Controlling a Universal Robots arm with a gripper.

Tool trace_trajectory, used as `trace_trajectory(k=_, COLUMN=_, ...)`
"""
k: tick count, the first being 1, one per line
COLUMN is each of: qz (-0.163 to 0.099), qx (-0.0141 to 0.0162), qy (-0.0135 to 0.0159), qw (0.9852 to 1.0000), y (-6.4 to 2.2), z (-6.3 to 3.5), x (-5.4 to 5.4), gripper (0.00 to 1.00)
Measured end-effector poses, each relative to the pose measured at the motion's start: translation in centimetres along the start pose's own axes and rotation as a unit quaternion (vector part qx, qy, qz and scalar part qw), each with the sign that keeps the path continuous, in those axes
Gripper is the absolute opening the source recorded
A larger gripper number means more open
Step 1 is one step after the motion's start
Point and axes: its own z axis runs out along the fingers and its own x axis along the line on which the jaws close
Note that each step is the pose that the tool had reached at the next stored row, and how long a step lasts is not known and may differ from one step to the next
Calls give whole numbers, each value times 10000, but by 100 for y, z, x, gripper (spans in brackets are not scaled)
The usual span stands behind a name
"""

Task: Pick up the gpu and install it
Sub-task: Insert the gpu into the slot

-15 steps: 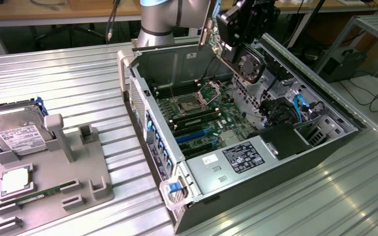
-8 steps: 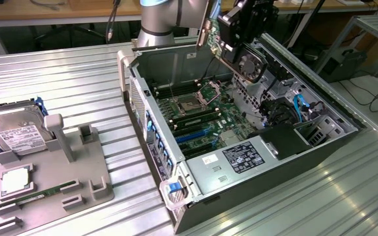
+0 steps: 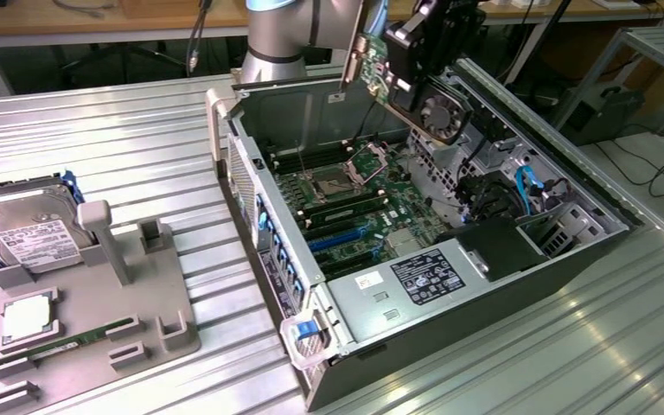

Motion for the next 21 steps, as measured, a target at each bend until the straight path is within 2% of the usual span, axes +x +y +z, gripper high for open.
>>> trace_trajectory(k=11, qz=-493, qx=-4, qy=12, qw=9988, y=-1, z=0, x=0, gripper=28)
trace_trajectory(k=21, qz=-842, qx=-6, qy=20, qw=9964, y=-1, z=0, x=0, gripper=28)
